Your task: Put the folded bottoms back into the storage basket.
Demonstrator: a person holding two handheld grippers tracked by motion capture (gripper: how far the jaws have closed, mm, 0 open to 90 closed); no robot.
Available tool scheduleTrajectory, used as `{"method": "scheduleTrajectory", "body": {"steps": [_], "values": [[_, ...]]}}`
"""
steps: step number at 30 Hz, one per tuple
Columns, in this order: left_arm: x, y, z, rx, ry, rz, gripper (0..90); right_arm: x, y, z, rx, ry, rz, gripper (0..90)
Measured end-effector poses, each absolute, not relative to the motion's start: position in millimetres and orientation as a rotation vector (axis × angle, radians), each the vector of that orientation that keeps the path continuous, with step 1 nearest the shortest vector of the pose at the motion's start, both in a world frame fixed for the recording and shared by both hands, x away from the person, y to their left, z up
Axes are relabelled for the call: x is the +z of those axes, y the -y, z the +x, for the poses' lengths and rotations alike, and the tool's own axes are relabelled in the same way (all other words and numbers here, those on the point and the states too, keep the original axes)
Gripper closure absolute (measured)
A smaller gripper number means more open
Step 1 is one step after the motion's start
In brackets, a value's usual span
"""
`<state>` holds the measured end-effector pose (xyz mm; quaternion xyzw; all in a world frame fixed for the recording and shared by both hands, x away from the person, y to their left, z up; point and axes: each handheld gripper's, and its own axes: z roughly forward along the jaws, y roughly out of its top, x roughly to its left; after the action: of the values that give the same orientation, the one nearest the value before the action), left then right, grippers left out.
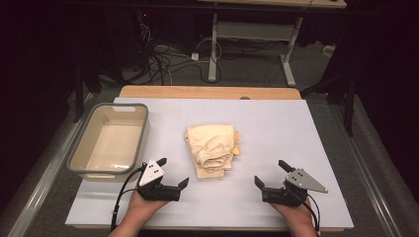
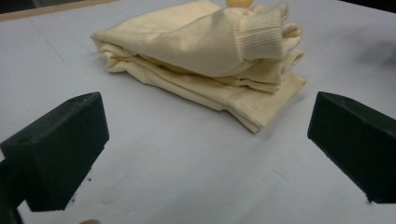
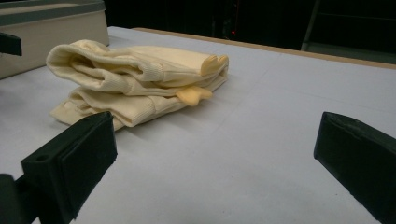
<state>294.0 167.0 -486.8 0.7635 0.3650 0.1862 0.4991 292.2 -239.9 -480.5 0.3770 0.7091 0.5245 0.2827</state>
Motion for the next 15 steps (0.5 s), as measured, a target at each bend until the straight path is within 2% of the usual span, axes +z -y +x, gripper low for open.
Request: {"method": "scheduleTrajectory", "body": {"steps": [5, 15], "values": [[-486.5, -165.2, 294.2, 0.413, -0.874, 1.826, 0.0, -480.3, 242.5, 288.9, 1.405, -1.886, 1.027, 0.3], [-485.6, -167.3, 295.3, 0.417, -0.877, 1.813, 0.0, -479.8, 247.1, 287.6, 1.413, -1.872, 1.040, 0.3]]}}
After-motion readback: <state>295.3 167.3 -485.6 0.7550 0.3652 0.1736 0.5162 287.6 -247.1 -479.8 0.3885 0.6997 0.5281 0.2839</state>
